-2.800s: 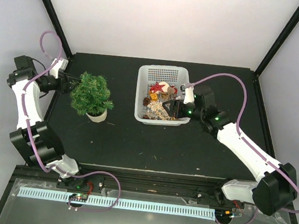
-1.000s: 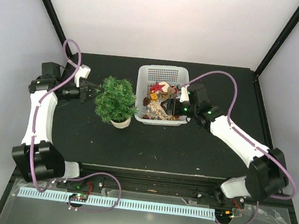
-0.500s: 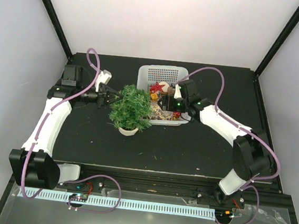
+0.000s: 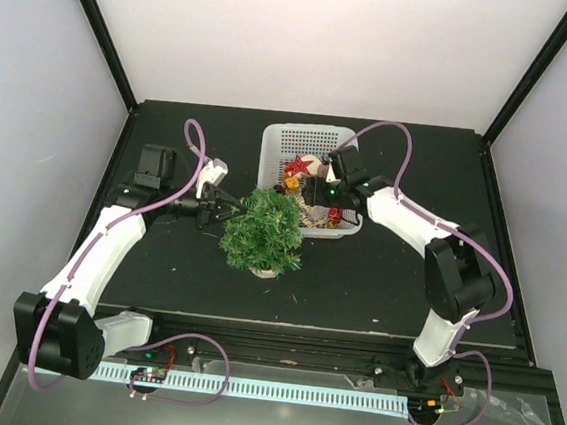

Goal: Decorate the small christmas tree

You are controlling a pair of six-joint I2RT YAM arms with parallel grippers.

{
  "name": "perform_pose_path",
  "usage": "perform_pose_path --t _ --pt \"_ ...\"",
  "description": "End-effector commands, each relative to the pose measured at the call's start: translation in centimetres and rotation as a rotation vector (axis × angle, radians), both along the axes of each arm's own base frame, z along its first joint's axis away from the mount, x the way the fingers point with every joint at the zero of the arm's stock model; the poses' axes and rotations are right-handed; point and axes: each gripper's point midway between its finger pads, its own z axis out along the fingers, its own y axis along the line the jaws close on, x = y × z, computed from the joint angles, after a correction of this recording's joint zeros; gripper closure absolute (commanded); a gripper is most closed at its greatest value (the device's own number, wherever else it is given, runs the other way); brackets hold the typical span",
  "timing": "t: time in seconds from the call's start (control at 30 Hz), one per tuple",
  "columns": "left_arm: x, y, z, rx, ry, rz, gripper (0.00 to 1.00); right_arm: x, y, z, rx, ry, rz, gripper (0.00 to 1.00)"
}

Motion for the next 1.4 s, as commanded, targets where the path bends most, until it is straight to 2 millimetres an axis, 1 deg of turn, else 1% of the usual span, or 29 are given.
perform_pose_path --t 0.0,0.17,0.5,0.73,0.77,0.83,1.07,1.27,1.37 --pt "-0.5 -0.5 2.1 -0.040 -0.106 -0.027 0.98 1.4 -1.6 -1.4 -0.104 0.006 -0.059 0.27" --pt "-0.3 -0.6 1.7 -0.023 -0.105 -0.017 0.98 2.2 -2.8 -2.5 -0.178 0.023 -0.115 0.27" --pt "-0.4 -0.4 0.4 0.008 -0.096 -0.015 0.98 2.7 -5.9 -3.0 -0.216 0.028 -0.194 0.27" --pt "-0.7 -0.3 0.2 0.023 -0.101 -0.020 0.95 2.7 -8.0 -3.5 -0.239 0.040 -0.233 0.26" --pt "-0.8 -0.3 0.2 0.029 -0.108 -0.020 0.94 2.7 -8.3 -3.6 -0.243 0.039 -0.238 0.26" --pt "-0.9 -0.2 0.1 0.047 -0.113 -0.022 0.88 2.6 -8.7 -3.5 -0.257 0.033 -0.246 0.26" --pt "-0.9 0.3 -0.4 0.114 -0.131 -0.007 0.78 2.1 -10.0 -2.9 -0.276 0.017 -0.271 0.26" --pt "-0.7 1.0 -0.8 0.162 -0.155 0.021 0.65 1.6 -11.1 -2.3 -0.300 0.008 -0.288 0.26" --pt "-0.7 1.3 -0.7 0.179 -0.174 0.040 0.63 1.3 -11.7 -2.4 -0.307 0.013 -0.296 0.26"
